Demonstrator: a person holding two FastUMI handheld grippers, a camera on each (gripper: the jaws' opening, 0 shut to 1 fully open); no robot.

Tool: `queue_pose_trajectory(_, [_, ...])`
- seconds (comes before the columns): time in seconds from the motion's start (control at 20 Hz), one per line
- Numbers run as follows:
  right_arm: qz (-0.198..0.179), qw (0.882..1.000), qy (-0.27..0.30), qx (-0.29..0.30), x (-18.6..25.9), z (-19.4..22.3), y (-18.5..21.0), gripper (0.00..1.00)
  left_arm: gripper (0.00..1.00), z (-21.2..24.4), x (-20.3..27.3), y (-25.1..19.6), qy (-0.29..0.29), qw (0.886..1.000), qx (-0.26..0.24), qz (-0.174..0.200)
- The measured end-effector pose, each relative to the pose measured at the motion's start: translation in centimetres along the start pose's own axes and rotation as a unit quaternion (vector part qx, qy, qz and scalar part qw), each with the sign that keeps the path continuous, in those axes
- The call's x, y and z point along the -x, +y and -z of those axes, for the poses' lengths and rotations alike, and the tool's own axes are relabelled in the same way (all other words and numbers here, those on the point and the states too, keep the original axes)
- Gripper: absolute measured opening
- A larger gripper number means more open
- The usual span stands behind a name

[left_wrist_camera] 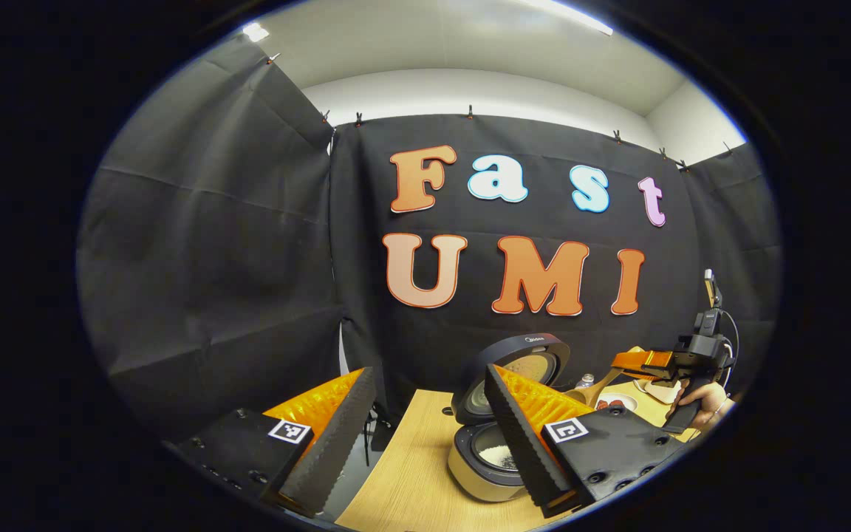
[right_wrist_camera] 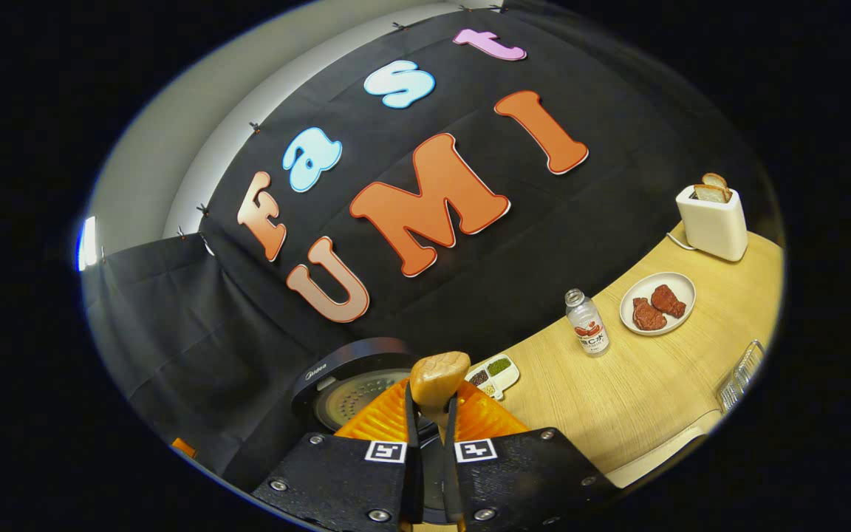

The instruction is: Close the left gripper, press the button to open the rice cooker; take a wooden spoon from the chopstick holder with the right hand, scoop a spoonful of rice and pour it into the rice cooker, then put the wooden spoon back into the chopstick holder.

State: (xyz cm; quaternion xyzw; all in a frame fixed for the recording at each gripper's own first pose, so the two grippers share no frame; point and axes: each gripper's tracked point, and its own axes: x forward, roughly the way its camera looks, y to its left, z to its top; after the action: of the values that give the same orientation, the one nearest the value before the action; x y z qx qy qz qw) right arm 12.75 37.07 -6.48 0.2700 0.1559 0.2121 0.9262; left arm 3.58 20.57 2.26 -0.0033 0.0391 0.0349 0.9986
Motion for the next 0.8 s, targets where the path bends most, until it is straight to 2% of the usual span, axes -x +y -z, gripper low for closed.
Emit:
queue_pose_trajectory(0.5, [-0.016,0.997,-0.006,0.077,0.3,0.5,1.9,0.1,0.97,0.2,0.1,0.6,0.002,1.0,0.001,-0.001])
queue_pose_trajectory(0.8, [-0.032,0.987,-0.008,0.157,0.5,1.5,3.1,0.1,0.99,0.5,0.1,0.9,0.002,1.0,0.002,-0.002])
